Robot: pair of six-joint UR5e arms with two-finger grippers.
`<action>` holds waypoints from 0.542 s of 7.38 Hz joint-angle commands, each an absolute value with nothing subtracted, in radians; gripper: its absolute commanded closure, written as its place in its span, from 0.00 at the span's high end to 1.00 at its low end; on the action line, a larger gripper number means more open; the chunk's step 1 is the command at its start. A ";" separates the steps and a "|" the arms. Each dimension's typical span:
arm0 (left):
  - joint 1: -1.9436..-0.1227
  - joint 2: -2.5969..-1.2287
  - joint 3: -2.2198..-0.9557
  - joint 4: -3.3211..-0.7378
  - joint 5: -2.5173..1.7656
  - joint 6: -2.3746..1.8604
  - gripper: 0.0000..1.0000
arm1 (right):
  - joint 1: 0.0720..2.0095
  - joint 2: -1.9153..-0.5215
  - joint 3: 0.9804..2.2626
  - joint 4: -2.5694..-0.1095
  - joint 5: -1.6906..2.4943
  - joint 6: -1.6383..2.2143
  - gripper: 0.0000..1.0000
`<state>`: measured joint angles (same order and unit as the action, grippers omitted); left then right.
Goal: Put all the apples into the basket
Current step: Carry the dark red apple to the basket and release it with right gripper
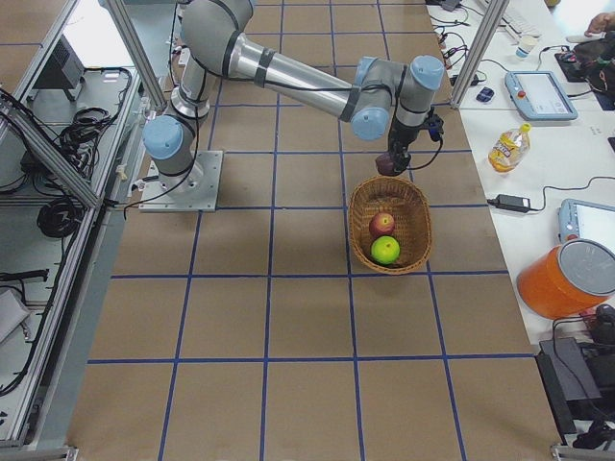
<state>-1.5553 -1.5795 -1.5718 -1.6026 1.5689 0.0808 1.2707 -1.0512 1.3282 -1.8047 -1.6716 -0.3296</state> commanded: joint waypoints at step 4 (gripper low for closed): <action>-1.551 -1.582 -1.580 -1.533 1.577 0.087 1.00 | 1.233 -0.960 1.333 -1.810 -1.686 -0.370 0.61</action>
<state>-1.5512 -1.5800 -1.5713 -1.5412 1.5761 0.0858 1.2340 -0.9719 1.3327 -1.8071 -1.6874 -0.3694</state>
